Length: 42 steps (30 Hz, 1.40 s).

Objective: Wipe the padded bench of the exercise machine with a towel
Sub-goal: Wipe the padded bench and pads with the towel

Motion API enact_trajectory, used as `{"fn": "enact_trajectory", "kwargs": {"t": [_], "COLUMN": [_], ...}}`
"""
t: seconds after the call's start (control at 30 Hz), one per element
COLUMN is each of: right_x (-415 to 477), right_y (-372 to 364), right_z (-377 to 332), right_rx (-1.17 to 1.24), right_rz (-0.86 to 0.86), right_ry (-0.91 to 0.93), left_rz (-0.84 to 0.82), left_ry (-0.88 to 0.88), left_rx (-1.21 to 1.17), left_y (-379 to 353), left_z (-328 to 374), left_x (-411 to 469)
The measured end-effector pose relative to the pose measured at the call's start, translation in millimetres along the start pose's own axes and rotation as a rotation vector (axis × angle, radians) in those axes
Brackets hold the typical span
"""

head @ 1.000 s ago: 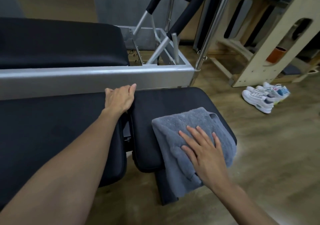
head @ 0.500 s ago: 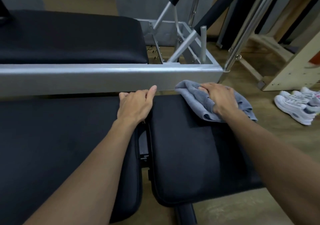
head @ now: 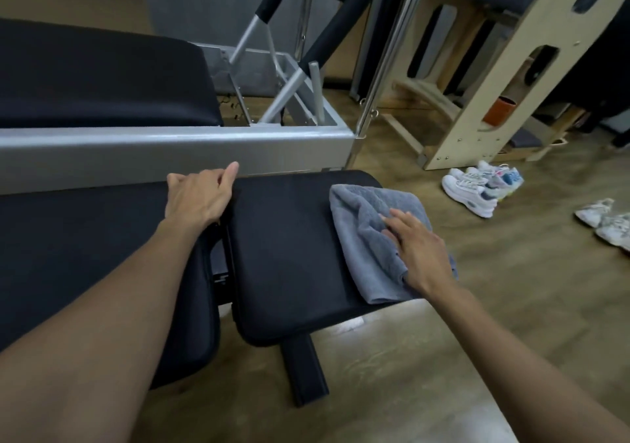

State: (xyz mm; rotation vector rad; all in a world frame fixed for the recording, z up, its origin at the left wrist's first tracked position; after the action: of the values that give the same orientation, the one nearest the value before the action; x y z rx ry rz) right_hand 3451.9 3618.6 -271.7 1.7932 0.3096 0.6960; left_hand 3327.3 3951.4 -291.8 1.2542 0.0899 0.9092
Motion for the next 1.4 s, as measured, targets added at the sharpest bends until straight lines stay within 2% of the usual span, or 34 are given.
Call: {"fn": "enact_trajectory", "kwargs": {"t": [0.17, 0.27, 0.37, 0.53, 0.63, 0.7, 0.93, 1.03, 1.17, 1.3, 1.4], "right_x": [-30.9, -21.5, -32.0, -66.8, -77.7, -69.5, 66.3, 106.2, 105.1, 78.7, 52.8], "right_y": [14.7, 10.0, 4.3, -6.2, -23.6, -35.7, -87.4, -104.3, -99.2, -85.7, -69.8], "right_z": [4.9, -10.4, -32.0, -125.5, -191.5, -207.5, -220.3, -227.5, -221.4, -199.7, -166.8], "right_rx": [0.094, 0.042, -0.065, -0.013, 0.036, 0.046, 0.086, 0.074, 0.089, 0.097, 0.049], "right_rz": [0.077, 0.086, 0.153, 0.211, 0.148, 0.082, -0.098, -0.114, -0.043, -0.068, -0.035], "right_ry": [-0.134, -0.206, -0.110, 0.109, 0.283, 0.334, 0.332, 0.336, 0.321, 0.280, 0.197], "left_rz": [-0.001, 0.015, 0.023, -0.010, -0.046, -0.063, -0.166, -0.147, -0.087, -0.123, 0.028], "left_ry": [-0.003, 0.011, 0.024, 0.115, 0.233, 0.297, 0.430, 0.388, 0.380, 0.402, 0.446], "left_rx": [-0.006, -0.030, -0.035, -0.080, -0.169, -0.227, -0.340, -0.322, -0.244, -0.230, -0.317], "left_y": [1.0, -0.1, -0.4, -2.8, -5.8, -8.4, -11.4, -17.0, -13.5, -0.7, 17.5], "left_z": [2.7, -1.0, -2.1, -9.7, -19.2, -22.8, -30.0, -26.2, -23.8, -11.7, 17.8], "left_x": [-1.4, -0.4, 0.6, 4.5, 9.9, 12.5, 20.4, 24.4, 23.2, 16.2, -2.6]}}
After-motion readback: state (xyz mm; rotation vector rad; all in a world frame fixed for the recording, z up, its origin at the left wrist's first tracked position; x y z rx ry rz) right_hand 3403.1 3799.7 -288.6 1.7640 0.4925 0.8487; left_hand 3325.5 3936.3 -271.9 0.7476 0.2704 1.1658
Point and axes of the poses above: each hand's wrist, its own x-axis towards the middle knuckle, its own y-axis out of the back of the hand, z = x × y, the point moved 7 cm from there along x, towards the middle knuckle, and after that the axes turned 12 degrees about z, right-handed, at the moved point
